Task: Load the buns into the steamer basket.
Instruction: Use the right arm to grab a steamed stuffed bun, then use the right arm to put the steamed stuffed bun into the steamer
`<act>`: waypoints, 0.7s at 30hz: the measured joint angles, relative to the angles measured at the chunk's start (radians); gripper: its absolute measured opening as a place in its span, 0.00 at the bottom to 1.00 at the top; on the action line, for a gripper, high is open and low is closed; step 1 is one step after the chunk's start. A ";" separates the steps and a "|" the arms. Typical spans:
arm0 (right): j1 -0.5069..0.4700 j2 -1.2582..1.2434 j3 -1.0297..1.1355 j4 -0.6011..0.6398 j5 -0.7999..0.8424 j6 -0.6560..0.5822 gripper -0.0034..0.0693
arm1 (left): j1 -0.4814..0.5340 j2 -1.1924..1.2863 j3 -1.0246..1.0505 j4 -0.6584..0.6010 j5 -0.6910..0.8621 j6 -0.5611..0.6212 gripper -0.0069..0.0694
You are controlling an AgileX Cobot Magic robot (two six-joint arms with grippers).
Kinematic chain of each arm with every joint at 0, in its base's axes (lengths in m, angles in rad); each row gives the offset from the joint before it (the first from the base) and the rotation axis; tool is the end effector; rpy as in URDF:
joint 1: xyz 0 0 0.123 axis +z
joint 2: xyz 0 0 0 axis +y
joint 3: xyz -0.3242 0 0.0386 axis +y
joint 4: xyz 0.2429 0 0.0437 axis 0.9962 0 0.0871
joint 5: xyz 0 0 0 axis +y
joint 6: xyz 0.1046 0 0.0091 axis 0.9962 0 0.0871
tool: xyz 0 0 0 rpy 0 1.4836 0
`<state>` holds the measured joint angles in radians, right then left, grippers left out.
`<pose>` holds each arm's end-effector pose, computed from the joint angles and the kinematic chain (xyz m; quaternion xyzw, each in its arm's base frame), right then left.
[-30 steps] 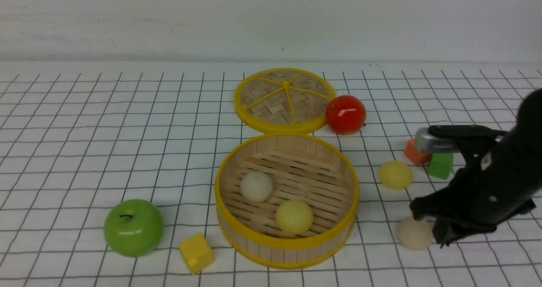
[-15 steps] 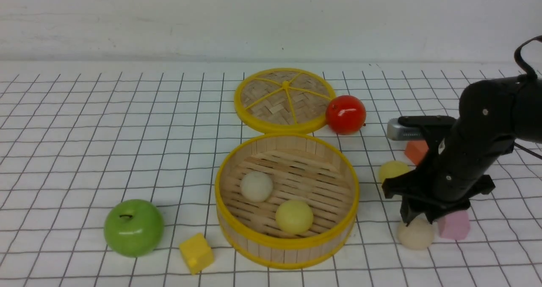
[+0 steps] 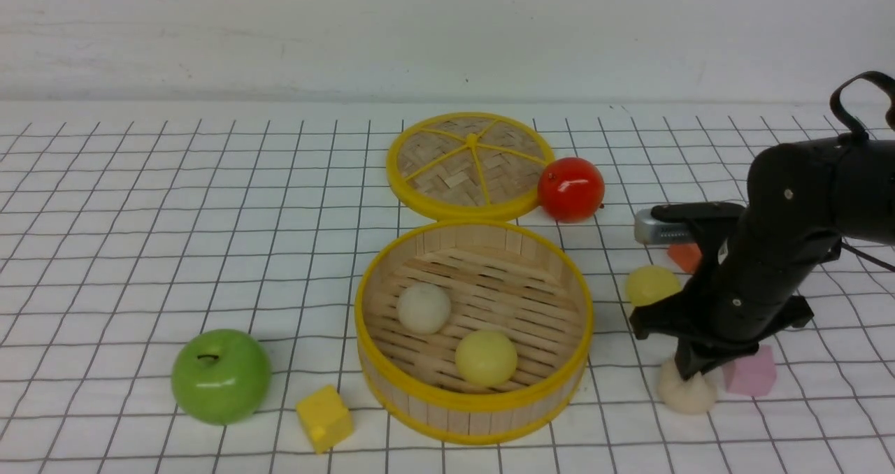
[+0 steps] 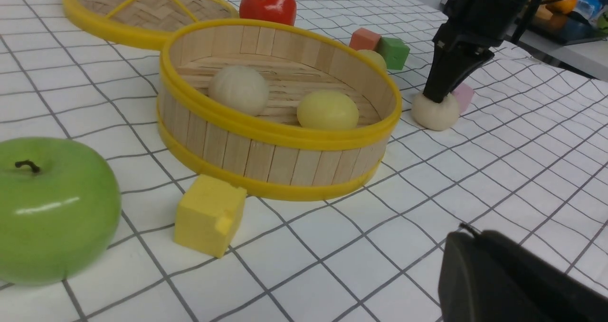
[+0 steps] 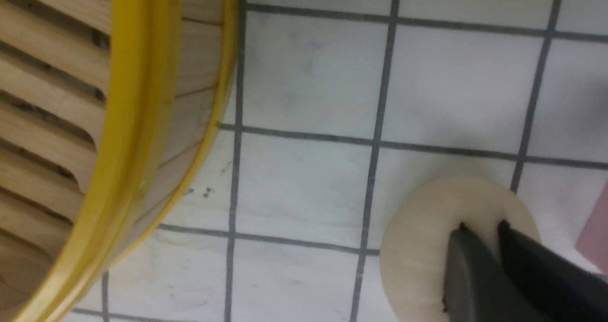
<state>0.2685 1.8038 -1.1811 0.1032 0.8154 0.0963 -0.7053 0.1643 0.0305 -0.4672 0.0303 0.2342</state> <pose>0.3434 0.1026 0.2212 -0.0544 0.9916 0.0604 0.1003 0.0274 -0.0253 0.1958 0.1806 0.7311 -0.3020 0.5845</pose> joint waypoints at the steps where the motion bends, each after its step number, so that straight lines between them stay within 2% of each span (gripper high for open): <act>1: 0.002 -0.023 0.000 0.008 0.018 -0.014 0.06 | 0.000 0.000 0.000 0.000 0.000 0.000 0.08; 7: 0.060 -0.136 -0.050 0.030 0.062 -0.029 0.06 | 0.000 0.000 0.000 0.000 0.000 0.000 0.08; 8: 0.105 -0.163 -0.103 0.045 0.065 -0.041 0.06 | 0.000 0.000 0.000 0.000 0.000 0.000 0.09; 11: 0.151 -0.166 -0.162 0.056 0.055 -0.058 0.07 | 0.000 0.000 0.000 0.000 0.000 0.000 0.09; 15: 0.197 -0.083 -0.236 0.064 0.016 -0.062 0.07 | 0.000 0.000 0.000 0.000 0.000 0.000 0.09; 21: 0.199 0.074 -0.280 0.063 -0.005 -0.062 0.12 | 0.000 0.000 0.000 0.000 0.000 0.000 0.10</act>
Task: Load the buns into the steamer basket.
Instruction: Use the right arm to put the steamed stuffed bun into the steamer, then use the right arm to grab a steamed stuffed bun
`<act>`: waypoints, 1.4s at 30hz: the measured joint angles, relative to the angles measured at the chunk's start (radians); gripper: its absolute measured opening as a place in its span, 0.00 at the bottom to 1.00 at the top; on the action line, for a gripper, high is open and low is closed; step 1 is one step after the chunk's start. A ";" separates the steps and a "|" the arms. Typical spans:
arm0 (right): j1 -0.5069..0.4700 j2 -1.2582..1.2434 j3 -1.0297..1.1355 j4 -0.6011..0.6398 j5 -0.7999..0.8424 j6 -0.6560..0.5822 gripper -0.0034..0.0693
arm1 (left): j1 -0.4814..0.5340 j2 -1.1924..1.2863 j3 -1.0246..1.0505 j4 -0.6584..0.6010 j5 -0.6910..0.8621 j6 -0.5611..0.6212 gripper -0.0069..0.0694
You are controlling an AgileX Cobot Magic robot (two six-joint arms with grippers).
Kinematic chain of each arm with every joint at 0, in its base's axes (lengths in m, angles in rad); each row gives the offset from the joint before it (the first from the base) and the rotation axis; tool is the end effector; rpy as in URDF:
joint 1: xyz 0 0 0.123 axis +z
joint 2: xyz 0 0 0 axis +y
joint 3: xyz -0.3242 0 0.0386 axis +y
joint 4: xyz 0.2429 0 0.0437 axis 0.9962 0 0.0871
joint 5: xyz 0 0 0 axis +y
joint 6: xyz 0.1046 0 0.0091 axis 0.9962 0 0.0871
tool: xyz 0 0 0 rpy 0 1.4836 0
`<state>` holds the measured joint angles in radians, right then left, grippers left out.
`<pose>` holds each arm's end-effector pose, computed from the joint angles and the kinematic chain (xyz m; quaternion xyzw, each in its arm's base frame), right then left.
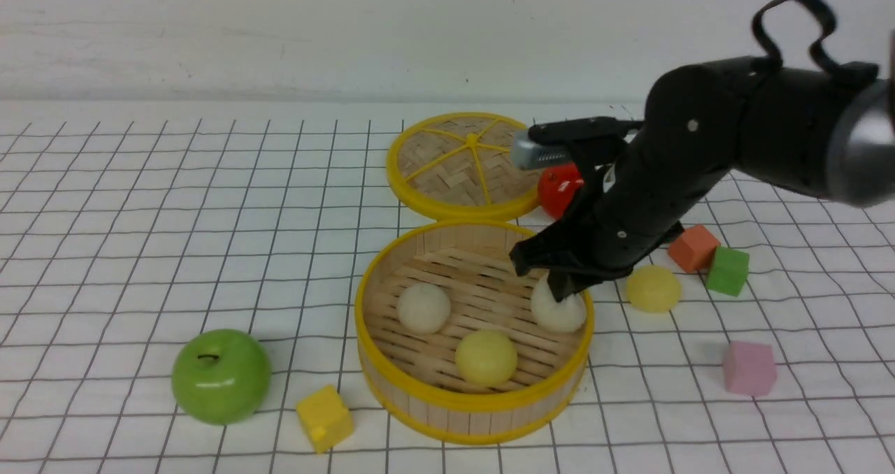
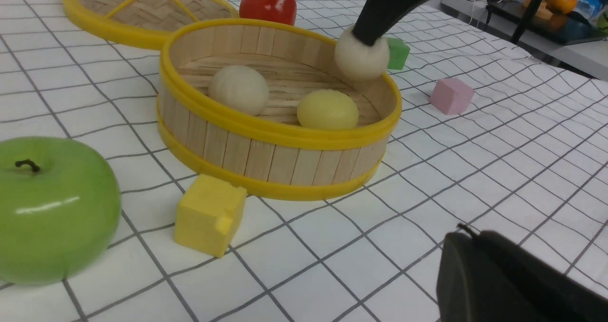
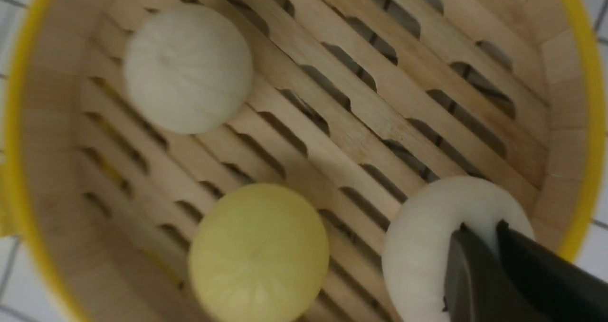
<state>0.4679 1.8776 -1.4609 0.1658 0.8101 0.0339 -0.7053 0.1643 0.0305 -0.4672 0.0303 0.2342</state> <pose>0.3680 0.2000 0.2676 -0.1677 0.9599 0.1215 0.1889 0.0274 -0.0253 0.1958 0.1806 0.7311 -0.3020 0.5845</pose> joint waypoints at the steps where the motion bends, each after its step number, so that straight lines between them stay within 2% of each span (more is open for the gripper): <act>1: 0.000 0.016 -0.004 0.000 -0.005 0.000 0.13 | 0.000 0.000 0.000 0.000 0.000 0.000 0.10; 3: 0.001 0.045 -0.011 0.000 -0.017 0.000 0.20 | 0.000 0.000 0.000 0.000 0.000 0.000 0.10; 4: 0.001 0.047 -0.011 0.000 -0.018 0.000 0.20 | 0.000 0.000 0.000 0.000 0.000 0.000 0.10; 7: 0.001 0.048 -0.019 0.001 -0.026 0.000 0.40 | 0.000 0.000 0.000 0.000 0.000 0.000 0.11; 8: 0.001 0.048 -0.020 0.001 -0.026 0.000 0.41 | 0.000 0.000 0.000 0.000 0.000 0.000 0.11; 9: 0.001 0.041 -0.035 0.001 -0.016 0.000 0.51 | 0.000 0.000 0.000 0.000 0.000 0.000 0.11; 11: 0.001 0.033 -0.050 0.000 0.003 0.000 0.59 | 0.000 0.000 0.000 0.000 0.000 0.000 0.11; 12: 0.002 0.014 -0.080 -0.005 0.047 0.000 0.67 | 0.000 0.000 0.000 0.000 0.000 0.000 0.11; 15: 0.001 -0.027 -0.123 -0.054 0.101 0.000 0.74 | 0.000 0.000 0.000 0.000 0.000 0.000 0.12; 19: -0.045 -0.065 -0.142 -0.187 0.174 0.043 0.71 | 0.000 0.000 0.000 0.000 0.000 0.000 0.12; 21: -0.072 -0.059 -0.139 -0.211 0.192 0.073 0.69 | 0.000 0.000 0.000 0.000 0.000 0.000 0.13; 23: -0.149 -0.027 -0.125 -0.231 0.219 0.121 0.62 | 0.000 0.000 0.000 0.000 0.000 0.000 0.13; 26: -0.220 0.053 -0.112 -0.198 0.209 0.124 0.57 | 0.000 0.000 0.000 0.000 0.000 0.000 0.13; 31: -0.246 0.123 -0.106 -0.093 0.105 0.064 0.56 | 0.000 0.000 0.000 0.000 0.000 0.000 0.14; 42: -0.248 0.174 -0.107 -0.087 -0.003 0.050 0.54 | 0.000 0.000 0.000 0.000 0.000 0.000 0.16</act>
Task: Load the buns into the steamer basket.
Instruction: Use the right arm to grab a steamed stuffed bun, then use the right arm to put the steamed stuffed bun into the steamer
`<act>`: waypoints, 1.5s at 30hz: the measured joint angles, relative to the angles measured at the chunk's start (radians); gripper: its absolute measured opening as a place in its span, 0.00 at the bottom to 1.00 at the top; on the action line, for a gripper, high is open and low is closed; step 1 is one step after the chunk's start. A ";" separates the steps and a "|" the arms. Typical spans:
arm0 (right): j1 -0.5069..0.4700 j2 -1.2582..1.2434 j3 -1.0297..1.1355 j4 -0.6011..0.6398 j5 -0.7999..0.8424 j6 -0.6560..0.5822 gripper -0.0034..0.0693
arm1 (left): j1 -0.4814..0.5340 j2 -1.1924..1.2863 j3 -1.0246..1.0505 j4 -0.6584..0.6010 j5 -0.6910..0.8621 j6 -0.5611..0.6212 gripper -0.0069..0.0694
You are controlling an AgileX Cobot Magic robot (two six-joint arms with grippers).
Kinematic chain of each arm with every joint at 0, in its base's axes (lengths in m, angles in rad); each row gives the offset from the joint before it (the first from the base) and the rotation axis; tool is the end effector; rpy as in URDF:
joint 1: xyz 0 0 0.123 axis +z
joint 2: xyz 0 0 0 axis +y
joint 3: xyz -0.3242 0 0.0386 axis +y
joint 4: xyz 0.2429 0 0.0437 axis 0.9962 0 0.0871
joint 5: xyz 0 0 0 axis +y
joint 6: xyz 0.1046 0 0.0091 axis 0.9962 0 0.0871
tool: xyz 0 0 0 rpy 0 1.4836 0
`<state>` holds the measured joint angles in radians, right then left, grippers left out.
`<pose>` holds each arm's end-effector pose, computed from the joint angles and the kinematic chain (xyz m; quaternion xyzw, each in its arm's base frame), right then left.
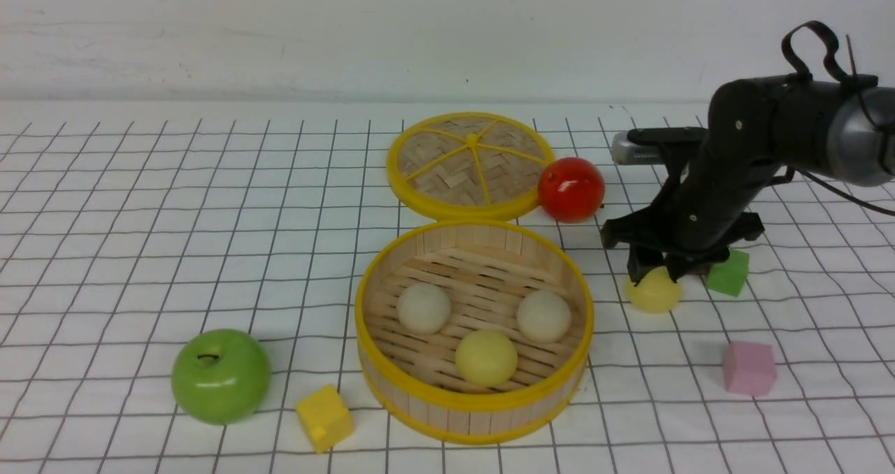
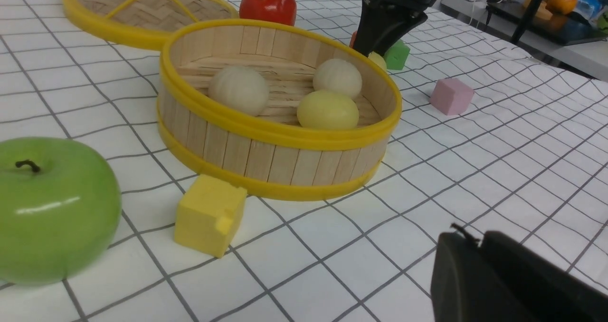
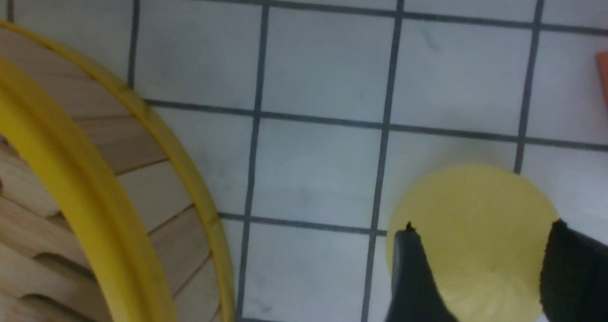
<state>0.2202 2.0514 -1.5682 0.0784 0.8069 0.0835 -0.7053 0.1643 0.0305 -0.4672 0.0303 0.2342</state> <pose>0.4450 0.1057 0.2207 -0.0457 0.9815 0.0601 0.1757 0.0274 -0.0253 0.1958 0.1806 0.7311 -0.3020 0.5845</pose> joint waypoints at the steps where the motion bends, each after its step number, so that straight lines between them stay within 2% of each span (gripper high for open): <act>1: 0.000 0.008 0.000 -0.002 -0.004 -0.001 0.52 | 0.000 0.000 0.000 0.000 0.000 0.000 0.16; 3: 0.000 0.013 0.000 -0.004 -0.007 -0.001 0.48 | 0.000 0.000 0.000 0.000 0.000 0.000 0.16; 7: 0.000 0.015 0.000 -0.009 -0.010 -0.001 0.31 | 0.000 0.000 0.000 0.000 0.000 0.000 0.17; 9: 0.000 0.015 0.000 -0.012 -0.011 -0.002 0.27 | 0.000 0.000 0.000 0.000 0.000 0.000 0.17; 13: 0.000 0.015 0.000 -0.030 -0.015 -0.008 0.11 | 0.000 0.000 0.000 0.000 0.000 0.000 0.17; 16: 0.000 0.014 -0.001 -0.045 -0.012 -0.009 0.06 | 0.000 0.000 0.000 0.000 0.000 0.000 0.17; 23: 0.002 -0.072 0.000 -0.032 0.024 -0.053 0.05 | 0.000 0.000 0.000 0.000 0.000 0.000 0.17; 29: 0.072 -0.190 -0.001 0.122 0.032 -0.197 0.05 | 0.000 0.000 0.000 0.000 0.000 0.000 0.17; 30: 0.107 -0.194 -0.002 0.189 0.019 -0.262 0.06 | 0.000 0.000 0.000 0.000 0.000 0.000 0.17; 33: 0.185 -0.160 -0.002 0.279 -0.045 -0.355 0.06 | 0.000 0.000 0.000 0.000 0.000 0.000 0.18; 36: 0.239 -0.088 -0.002 0.298 -0.139 -0.398 0.07 | 0.000 0.000 0.000 0.000 0.000 0.000 0.18; 39: 0.255 -0.035 -0.001 0.298 -0.208 -0.409 0.08 | 0.000 0.000 0.000 0.000 0.000 0.000 0.19; 42: 0.259 0.006 0.000 0.298 -0.275 -0.412 0.13 | 0.000 0.000 0.000 0.000 0.000 0.000 0.19; 45: 0.259 0.015 0.000 0.285 -0.333 -0.413 0.30 | 0.000 0.000 0.000 0.000 0.000 0.000 0.20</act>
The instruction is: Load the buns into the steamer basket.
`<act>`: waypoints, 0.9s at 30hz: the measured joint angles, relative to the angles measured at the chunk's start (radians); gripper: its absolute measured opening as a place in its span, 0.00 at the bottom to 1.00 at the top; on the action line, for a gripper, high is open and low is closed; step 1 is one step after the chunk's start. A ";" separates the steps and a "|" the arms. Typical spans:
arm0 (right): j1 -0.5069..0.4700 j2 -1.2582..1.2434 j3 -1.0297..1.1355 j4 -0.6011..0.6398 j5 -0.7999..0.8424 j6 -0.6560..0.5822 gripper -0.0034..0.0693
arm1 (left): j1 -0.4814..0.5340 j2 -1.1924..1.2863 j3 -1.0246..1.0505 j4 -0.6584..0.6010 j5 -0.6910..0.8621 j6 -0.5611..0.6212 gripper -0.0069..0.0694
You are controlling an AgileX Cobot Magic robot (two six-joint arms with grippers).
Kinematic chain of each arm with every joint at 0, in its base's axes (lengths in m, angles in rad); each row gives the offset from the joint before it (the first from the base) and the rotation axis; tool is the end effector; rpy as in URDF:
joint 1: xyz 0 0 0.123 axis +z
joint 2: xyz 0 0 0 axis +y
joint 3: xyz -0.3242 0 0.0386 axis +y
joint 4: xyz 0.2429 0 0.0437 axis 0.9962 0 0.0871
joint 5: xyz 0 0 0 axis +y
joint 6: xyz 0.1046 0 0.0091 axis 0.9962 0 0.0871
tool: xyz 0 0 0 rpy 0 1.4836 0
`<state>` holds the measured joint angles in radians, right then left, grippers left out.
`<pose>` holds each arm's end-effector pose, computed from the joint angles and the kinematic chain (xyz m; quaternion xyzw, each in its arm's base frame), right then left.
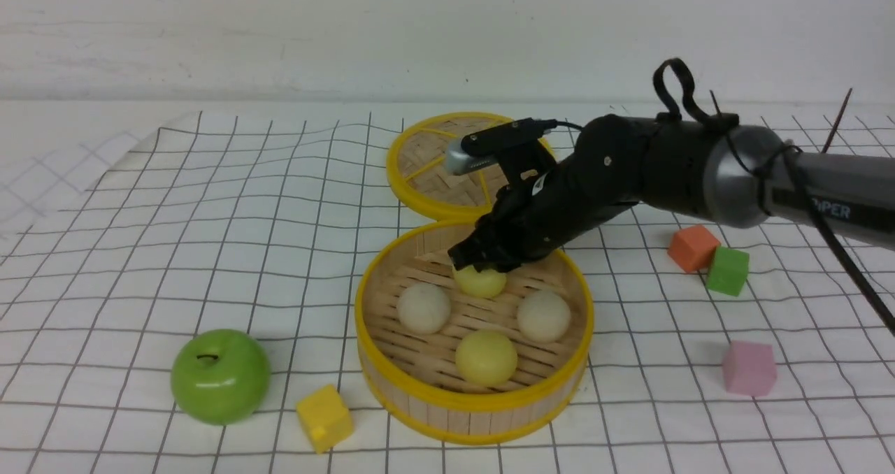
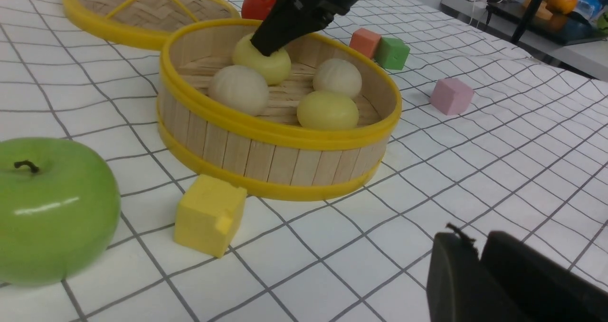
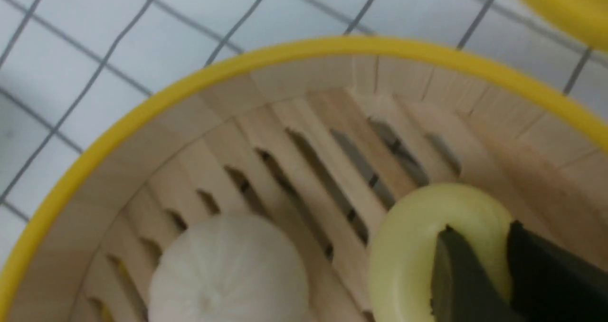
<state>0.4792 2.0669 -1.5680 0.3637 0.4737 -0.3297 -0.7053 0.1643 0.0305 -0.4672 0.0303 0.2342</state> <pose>0.4271 0.2411 0.2335 -0.2507 0.9003 0.1561 0.3197 0.0274 -0.0253 0.1958 0.1806 0.7311 -0.3020 0.5845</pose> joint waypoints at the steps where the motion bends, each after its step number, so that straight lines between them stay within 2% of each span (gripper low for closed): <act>1: 0.000 -0.001 0.000 -0.001 -0.011 0.000 0.37 | 0.000 0.000 0.000 0.000 0.000 0.000 0.20; 3: 0.000 -0.002 0.000 -0.002 -0.016 0.000 0.45 | 0.000 0.000 0.000 0.000 0.000 0.000 0.20; 4: 0.000 -0.008 0.000 -0.003 -0.010 -0.001 0.56 | 0.000 0.000 0.000 0.000 0.000 0.000 0.20; 6: 0.000 -0.024 0.001 -0.004 0.012 -0.001 0.63 | 0.000 0.000 0.000 0.000 0.000 0.000 0.20; 7: -0.001 -0.064 0.001 -0.007 0.054 0.015 0.71 | 0.000 0.000 0.000 0.000 0.000 0.000 0.21; 9: -0.002 -0.097 0.001 -0.008 0.099 0.039 0.74 | 0.000 0.000 0.000 0.000 0.000 0.000 0.21; 11: -0.013 -0.202 0.001 -0.050 0.226 0.140 0.73 | 0.000 0.000 0.000 0.000 0.000 0.000 0.21; 15: -0.016 -0.368 0.002 -0.193 0.452 0.279 0.61 | 0.000 0.000 0.000 0.000 0.000 0.000 0.21; 16: -0.010 -0.430 0.016 -0.265 0.553 0.347 0.51 | 0.000 0.000 0.000 0.000 0.000 0.000 0.21; 18: 0.003 -0.524 0.063 -0.341 0.650 0.436 0.36 | 0.000 0.000 0.000 0.000 0.000 0.000 0.22; 20: 0.009 -0.571 0.097 -0.364 0.678 0.469 0.28 | 0.000 0.000 0.000 0.000 0.000 0.000 0.22; 21: 0.013 -0.630 0.140 -0.388 0.697 0.504 0.19 | 0.000 0.000 0.000 0.000 0.000 0.000 0.22; 22: 0.013 -0.637 0.145 -0.389 0.700 0.515 0.16 | 0.000 0.000 0.000 0.000 0.000 0.000 0.22; 23: 0.016 -0.688 0.176 -0.398 0.712 0.536 0.08 | 0.000 0.000 0.000 0.000 0.000 0.000 0.22; 24: 0.015 -0.717 0.194 -0.403 0.724 0.548 0.05 | 0.000 0.000 0.000 0.000 0.000 0.000 0.22; 27: 0.017 -0.779 0.211 -0.406 0.759 0.554 0.02 | 0.000 0.000 0.000 0.000 0.000 0.000 0.22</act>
<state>0.4961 1.2876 -1.3573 -0.0427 1.2331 0.2244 -0.7053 0.1643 0.0305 -0.4672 0.0303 0.2342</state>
